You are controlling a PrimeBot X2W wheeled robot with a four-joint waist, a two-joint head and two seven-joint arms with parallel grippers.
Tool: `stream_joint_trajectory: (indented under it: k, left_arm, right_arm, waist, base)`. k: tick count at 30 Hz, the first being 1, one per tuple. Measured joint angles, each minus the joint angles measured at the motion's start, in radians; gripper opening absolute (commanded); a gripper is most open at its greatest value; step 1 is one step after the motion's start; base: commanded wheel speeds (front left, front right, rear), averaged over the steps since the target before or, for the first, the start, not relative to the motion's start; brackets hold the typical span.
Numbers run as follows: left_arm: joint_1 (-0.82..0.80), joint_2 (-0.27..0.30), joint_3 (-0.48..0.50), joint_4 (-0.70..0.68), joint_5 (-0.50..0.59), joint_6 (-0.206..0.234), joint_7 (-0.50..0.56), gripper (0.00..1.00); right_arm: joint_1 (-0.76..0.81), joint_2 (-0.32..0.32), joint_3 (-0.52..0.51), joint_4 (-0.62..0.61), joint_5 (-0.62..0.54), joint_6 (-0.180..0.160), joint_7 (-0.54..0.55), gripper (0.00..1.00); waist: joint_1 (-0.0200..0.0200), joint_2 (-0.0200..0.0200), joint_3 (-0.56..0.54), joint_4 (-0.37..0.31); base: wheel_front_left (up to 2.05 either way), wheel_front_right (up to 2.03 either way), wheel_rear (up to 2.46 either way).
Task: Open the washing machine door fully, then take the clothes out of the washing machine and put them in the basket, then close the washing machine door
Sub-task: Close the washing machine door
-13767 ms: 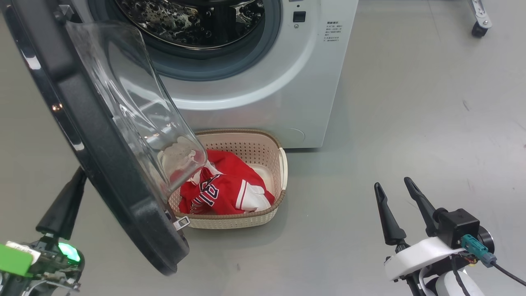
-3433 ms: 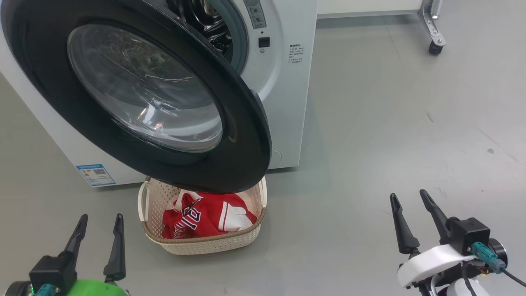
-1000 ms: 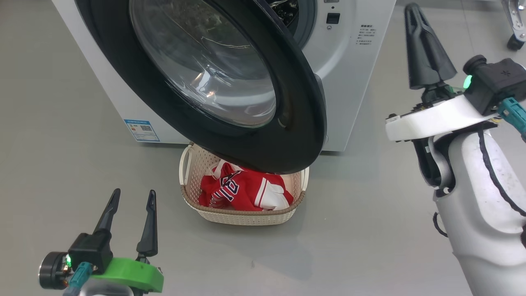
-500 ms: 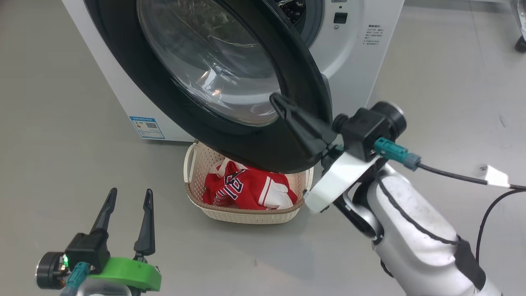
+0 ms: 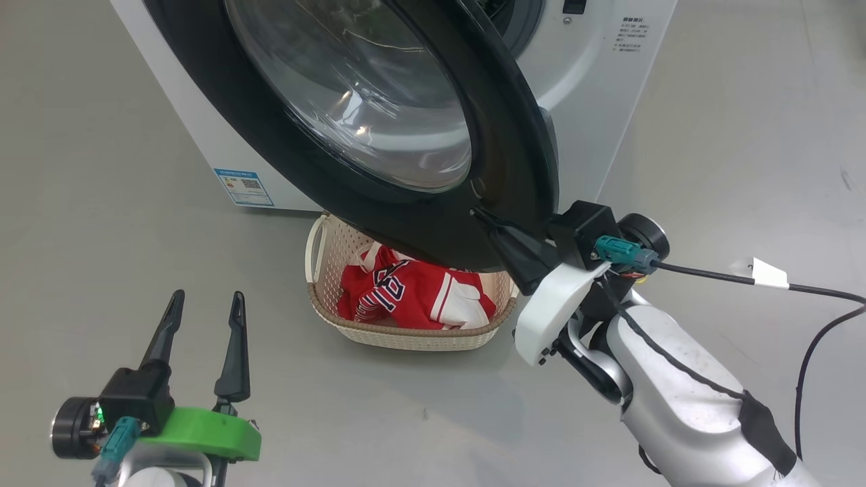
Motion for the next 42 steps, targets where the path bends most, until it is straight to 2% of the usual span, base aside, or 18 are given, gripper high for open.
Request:
stream_joint_trajectory:
  k: [25,34,42]
  left_arm:
    - [-0.028,-0.014,-0.011,0.001,0.013,0.0,-0.009,1.0]
    - [-0.058,-0.027,-0.022,-0.015,0.017,0.0,-0.016,1.0]
    - [-0.104,-0.05,-0.039,-0.024,0.024,-0.004,-0.017,1.0]
  right_arm:
    - [-0.146,-0.015,-0.134,0.156,0.024,-0.012,-0.021,0.0]
    - [-0.296,-0.044,-0.202,0.187,0.028,-0.042,-0.025,0.0]
    - [-0.433,-0.086,-0.25,0.224,0.025,-0.052,-0.039,0.0]
  waist:
    - [0.0,0.0,0.064,0.023]
    - [0.0,0.0,0.121,0.031]
    - [0.0,0.0,0.191,0.049]
  base:
    - [0.0,0.0,0.0]
    - [0.0,0.0,0.0]
    - [0.0,0.0,0.0]
